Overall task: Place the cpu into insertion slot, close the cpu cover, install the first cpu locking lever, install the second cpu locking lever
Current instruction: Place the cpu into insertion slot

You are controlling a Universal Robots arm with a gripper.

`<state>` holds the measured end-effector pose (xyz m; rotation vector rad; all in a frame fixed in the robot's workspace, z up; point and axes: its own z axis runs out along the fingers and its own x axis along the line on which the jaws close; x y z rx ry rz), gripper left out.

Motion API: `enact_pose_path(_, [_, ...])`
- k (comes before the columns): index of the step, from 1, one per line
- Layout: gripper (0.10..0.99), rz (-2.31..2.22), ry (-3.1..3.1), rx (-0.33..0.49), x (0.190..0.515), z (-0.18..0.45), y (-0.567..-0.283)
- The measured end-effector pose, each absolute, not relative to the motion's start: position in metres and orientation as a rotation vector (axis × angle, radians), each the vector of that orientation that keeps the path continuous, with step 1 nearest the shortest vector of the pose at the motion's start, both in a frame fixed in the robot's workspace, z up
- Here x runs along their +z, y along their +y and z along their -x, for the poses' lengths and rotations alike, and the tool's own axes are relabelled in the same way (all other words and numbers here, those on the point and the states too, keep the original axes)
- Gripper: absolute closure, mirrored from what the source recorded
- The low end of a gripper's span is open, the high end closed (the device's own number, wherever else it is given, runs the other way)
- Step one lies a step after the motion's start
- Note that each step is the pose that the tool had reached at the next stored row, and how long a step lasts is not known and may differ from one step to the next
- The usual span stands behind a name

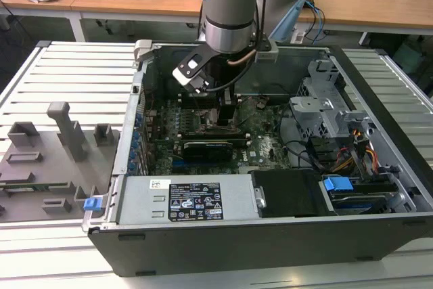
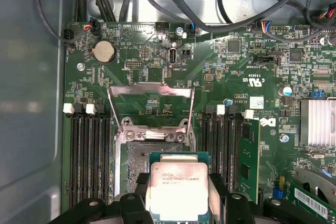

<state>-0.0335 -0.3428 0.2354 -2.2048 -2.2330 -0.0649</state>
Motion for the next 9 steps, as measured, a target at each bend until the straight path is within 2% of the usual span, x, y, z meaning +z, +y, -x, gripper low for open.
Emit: enact_pose_path(9, [0.561, 2.205, -2.233, -0.064, 0.2267, 0.0335, -0.3395])
